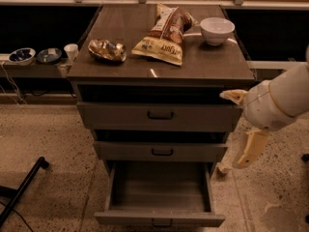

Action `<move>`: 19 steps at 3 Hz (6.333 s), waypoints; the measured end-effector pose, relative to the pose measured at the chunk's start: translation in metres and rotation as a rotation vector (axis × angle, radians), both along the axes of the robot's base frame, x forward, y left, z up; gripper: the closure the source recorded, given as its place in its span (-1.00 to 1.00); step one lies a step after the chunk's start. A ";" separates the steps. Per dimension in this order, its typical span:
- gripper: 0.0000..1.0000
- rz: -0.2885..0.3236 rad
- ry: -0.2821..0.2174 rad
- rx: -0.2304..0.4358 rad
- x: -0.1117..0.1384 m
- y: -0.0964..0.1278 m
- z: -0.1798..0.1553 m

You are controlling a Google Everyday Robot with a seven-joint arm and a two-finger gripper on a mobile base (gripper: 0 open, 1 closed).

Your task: Close bottom drawer

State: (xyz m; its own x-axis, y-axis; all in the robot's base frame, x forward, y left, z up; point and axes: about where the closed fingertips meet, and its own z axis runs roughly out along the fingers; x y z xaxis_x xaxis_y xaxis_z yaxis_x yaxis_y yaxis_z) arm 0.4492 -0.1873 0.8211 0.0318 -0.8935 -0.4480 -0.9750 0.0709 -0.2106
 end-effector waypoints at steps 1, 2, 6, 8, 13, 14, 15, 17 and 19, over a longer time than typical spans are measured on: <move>-1.00 0.095 0.079 0.133 -0.034 0.029 -0.100; -1.00 0.133 0.029 0.193 -0.051 0.041 -0.171; -1.00 0.173 -0.027 0.125 -0.043 0.042 -0.277; -1.00 0.228 -0.055 0.110 -0.053 0.038 -0.338; -1.00 0.184 0.016 0.057 -0.062 -0.002 -0.503; -0.95 0.163 0.142 0.103 -0.069 0.001 -0.559; -0.54 0.143 0.198 0.130 -0.076 0.009 -0.594; -0.13 0.106 0.223 0.229 -0.079 0.017 -0.621; 0.81 0.103 0.228 0.277 -0.079 0.021 -0.624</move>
Offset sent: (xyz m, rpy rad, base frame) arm -0.0618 0.0516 -0.2553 0.2646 -0.0705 0.1545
